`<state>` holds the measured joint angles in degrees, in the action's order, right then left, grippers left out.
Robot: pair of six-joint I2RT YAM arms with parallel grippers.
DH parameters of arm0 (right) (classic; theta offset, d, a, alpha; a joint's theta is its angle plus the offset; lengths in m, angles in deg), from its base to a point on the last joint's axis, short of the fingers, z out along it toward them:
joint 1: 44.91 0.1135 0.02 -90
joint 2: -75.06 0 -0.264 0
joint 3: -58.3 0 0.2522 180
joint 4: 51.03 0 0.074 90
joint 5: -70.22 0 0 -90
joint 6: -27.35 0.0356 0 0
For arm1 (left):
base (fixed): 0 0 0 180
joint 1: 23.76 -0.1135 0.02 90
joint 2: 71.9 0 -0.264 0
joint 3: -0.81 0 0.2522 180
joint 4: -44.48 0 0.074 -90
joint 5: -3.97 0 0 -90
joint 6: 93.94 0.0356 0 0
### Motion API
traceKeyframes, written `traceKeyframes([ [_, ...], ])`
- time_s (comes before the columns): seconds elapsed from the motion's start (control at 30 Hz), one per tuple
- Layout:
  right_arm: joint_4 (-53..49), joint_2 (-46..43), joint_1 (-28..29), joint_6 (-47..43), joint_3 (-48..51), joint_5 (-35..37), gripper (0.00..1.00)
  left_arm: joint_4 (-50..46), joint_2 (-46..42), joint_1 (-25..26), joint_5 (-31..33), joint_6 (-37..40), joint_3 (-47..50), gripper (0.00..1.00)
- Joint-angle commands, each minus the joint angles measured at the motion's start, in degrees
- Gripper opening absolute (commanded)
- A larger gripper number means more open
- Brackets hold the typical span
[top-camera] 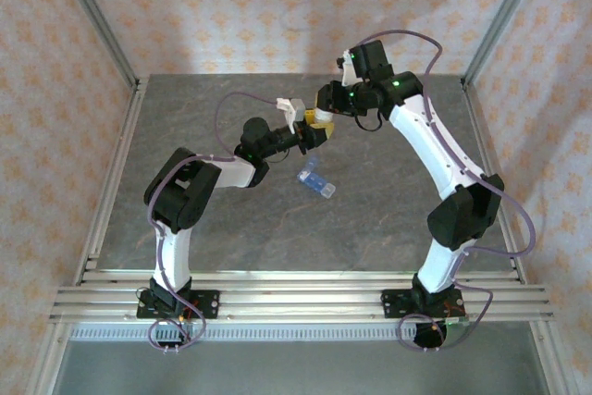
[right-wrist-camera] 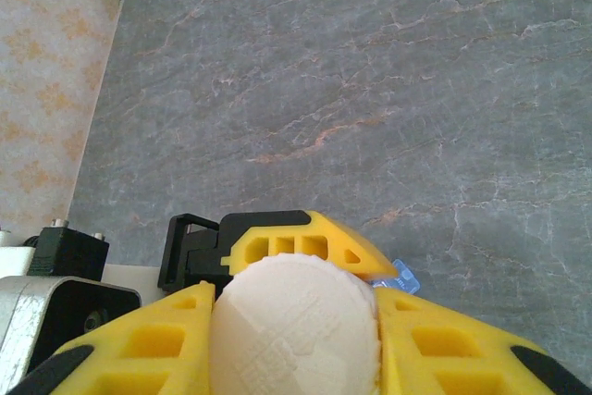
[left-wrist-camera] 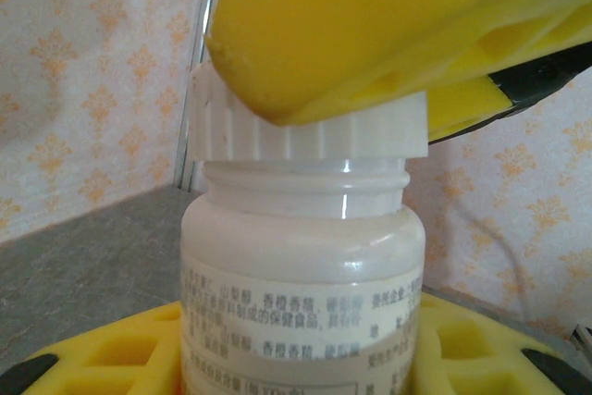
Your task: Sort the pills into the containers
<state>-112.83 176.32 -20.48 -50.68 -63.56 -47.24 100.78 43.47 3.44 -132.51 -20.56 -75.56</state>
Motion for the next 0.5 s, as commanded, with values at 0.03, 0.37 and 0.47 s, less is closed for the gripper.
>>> traceKeyframes([
  [0.03,3.6,-2.7,0.2,-3.9,2.8,1.5,0.25,3.3,-3.1,-0.3,-1.4,-0.4,-1.3,0.00],
  [0.37,15.0,-9.7,0.3,-9.6,15.9,2.9,0.24,3.3,-3.1,-0.4,-1.8,-1.0,-1.8,0.00],
  [0.47,13.5,-8.6,0.3,-9.0,15.5,2.9,0.24,3.3,-3.2,-0.4,-1.7,-1.2,-1.9,0.00],
])
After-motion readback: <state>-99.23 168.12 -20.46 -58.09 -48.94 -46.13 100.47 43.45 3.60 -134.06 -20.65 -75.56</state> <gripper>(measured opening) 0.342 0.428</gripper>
